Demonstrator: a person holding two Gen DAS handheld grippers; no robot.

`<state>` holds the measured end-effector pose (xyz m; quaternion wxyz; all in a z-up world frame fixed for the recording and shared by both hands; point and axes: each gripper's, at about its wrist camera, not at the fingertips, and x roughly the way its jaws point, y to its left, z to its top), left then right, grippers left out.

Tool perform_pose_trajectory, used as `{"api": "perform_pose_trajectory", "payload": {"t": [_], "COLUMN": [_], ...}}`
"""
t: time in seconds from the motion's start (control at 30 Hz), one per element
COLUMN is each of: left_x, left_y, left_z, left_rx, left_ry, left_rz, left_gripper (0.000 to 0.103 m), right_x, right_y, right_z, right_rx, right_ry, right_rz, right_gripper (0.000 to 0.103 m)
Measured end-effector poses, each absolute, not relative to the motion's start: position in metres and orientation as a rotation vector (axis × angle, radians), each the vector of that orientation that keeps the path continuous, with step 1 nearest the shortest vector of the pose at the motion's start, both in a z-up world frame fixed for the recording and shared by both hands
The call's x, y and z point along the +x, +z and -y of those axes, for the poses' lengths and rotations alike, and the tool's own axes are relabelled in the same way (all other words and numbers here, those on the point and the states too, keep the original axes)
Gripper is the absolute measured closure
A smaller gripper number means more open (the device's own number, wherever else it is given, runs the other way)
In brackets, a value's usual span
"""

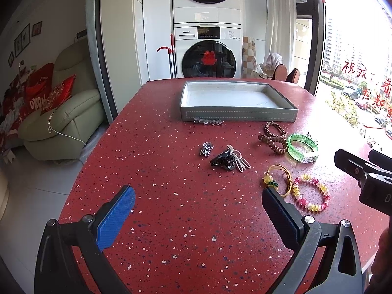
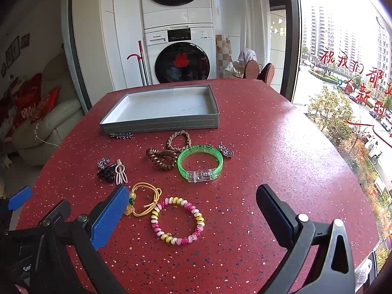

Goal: Organize jewelry

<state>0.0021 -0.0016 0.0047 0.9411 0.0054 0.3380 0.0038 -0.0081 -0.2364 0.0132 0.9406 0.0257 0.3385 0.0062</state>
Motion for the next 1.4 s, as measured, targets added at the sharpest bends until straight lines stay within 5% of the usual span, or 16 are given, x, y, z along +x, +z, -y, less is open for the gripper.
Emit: {"api": "perform_pose_trajectory", "payload": {"t": [1.4], "left_x": [0.014], "left_y": [-0.004], "left_z": [-0.006], "left_rx": [-0.005], "left_ry": [0.013], "left_rz": [-0.750], "left_gripper": [0.000], "right_x": [-0.004], "right_y": [0.010], "right_z": [0.238], "right_rx": [0.065], "right_ry": [0.015], "right_rz": [-0.712], "right_gripper": [0.000]}}
